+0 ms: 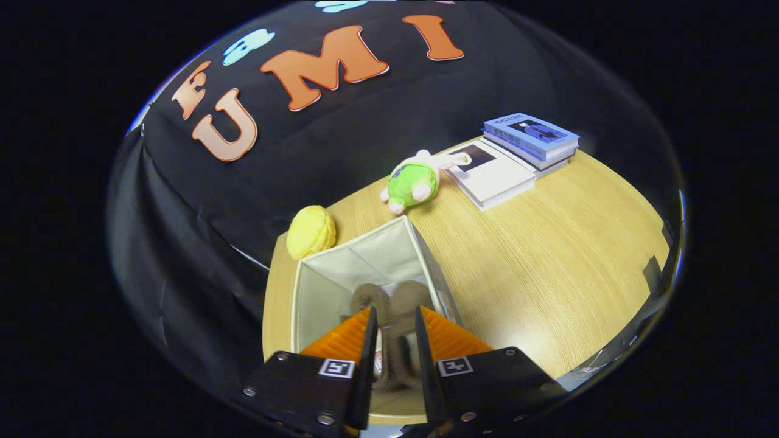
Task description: Open the storage box then place both shoes into the box .Put the left shoe in first, then the right shoe, with the right side of both shoes facing outward in a uniform manner.
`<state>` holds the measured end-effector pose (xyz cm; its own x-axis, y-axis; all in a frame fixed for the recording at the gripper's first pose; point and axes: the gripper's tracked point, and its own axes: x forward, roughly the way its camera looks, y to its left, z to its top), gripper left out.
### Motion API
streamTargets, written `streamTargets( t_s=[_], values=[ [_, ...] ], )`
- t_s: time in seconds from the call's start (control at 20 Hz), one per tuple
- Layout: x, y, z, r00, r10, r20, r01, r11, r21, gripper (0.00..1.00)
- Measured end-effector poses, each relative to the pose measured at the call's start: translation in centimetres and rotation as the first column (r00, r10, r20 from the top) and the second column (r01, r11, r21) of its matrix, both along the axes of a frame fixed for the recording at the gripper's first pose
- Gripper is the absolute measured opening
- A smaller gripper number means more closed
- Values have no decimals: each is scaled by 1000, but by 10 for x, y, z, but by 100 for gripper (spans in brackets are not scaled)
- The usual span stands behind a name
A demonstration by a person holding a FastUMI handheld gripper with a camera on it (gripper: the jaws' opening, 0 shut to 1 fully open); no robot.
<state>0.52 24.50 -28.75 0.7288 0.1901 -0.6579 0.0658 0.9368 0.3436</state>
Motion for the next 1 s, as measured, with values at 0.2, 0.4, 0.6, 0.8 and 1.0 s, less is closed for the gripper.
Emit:
streamTargets(
  t_s=[0.2, 0.4, 0.6, 0.8, 1.0],
  values=[
    [8, -9, 28, 998, 24, 61, -22, 999, -41, 94],
    [22, -24, 76, 987, 41, 152, -29, 997, -78, 99],
    [42, -61, 144, 955, 52, 293, -4, 987, -162, 98],
    [51, -99, 213, 906, 89, 415, 24, 965, -261, 98],
    [50, -127, 273, 851, 110, 514, 66, 948, -312, 98]
  ],
)
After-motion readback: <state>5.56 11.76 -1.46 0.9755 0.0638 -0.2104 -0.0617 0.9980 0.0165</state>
